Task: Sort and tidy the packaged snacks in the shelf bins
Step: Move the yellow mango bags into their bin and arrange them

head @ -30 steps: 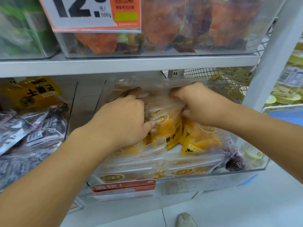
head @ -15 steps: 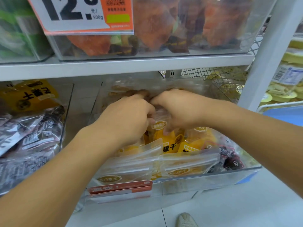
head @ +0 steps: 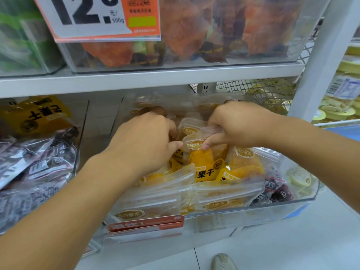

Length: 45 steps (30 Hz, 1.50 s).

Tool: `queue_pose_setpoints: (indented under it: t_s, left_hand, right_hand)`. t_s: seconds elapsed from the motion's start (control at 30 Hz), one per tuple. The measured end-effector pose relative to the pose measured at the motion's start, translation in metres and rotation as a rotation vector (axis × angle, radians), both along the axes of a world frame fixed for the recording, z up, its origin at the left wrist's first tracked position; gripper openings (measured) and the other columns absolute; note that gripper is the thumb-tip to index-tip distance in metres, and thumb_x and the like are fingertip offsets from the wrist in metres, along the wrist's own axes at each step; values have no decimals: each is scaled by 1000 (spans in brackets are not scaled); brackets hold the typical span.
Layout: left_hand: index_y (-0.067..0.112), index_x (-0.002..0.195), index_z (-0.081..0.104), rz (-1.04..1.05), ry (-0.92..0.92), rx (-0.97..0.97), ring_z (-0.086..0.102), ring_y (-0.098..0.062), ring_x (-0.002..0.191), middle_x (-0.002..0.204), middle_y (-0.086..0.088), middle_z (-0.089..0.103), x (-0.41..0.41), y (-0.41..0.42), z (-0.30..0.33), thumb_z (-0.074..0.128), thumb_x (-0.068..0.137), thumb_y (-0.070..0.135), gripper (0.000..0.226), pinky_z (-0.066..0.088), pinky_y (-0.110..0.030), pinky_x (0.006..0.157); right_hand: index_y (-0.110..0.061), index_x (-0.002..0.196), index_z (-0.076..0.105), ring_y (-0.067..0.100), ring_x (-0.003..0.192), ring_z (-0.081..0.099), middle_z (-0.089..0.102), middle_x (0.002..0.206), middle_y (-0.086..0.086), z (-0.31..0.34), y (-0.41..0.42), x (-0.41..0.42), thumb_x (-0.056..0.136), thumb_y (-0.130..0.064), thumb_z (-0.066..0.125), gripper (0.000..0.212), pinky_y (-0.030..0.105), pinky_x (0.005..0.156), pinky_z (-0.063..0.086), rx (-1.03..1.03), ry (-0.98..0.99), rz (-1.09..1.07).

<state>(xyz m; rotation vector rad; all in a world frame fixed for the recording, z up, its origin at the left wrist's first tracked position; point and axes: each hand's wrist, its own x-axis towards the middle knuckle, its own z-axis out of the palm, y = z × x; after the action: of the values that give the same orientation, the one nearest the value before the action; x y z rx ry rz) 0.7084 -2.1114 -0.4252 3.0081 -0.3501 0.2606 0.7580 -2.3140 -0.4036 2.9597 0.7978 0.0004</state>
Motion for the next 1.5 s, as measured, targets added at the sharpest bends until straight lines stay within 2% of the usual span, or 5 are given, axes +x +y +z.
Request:
queue_pose_setpoints:
  t_s: [0.63, 0.9, 1.07, 1.27, 1.5]
  left_hand:
    - [33, 81, 67, -12, 182, -52, 47, -8, 71, 78, 12, 57, 15, -2, 0, 54, 100, 44, 26, 36, -31, 57]
    - [36, 94, 65, -50, 30, 146, 39, -20, 110, 112, 15, 44, 12, -11, -6, 61, 97, 31, 7, 27, -30, 78]
    - [35, 80, 63, -101, 146, 38, 44, -14, 85, 78, 18, 47, 15, -2, 3, 58, 97, 27, 19, 32, -30, 61]
    - [37, 123, 64, -177, 303, 18, 56, -15, 106, 118, 10, 65, 15, 20, 10, 47, 103, 38, 26, 45, -31, 90]
    - [38, 102, 67, -206, 137, -47, 38, -18, 139, 151, 0, 41, -15, 8, 24, 27, 82, 79, 60, 38, -44, 111]
  right_hand:
    - [-18, 83, 79, 26, 65, 64, 69, 67, 8, -25, -13, 3, 82, -32, 78, 14, 36, 67, 54, 306, -70, 85]
    - [-31, 106, 65, 20, 85, 64, 67, 87, -8, -13, 20, -1, 62, -61, 81, 56, 35, 72, 54, 53, 36, 134]
    - [-24, 65, 50, 28, 64, 54, 45, 58, -8, -27, 34, -6, 64, -56, 84, 47, 32, 63, 46, 25, -59, 114]
    - [-14, 71, 61, 24, 66, 60, 63, 64, 0, -31, 11, 3, 66, -62, 82, 53, 38, 63, 53, 185, -49, 44]
    - [-26, 126, 55, 25, 111, 59, 63, 122, 1, 2, -1, -22, 76, -67, 70, 67, 42, 90, 52, 43, -140, 3]
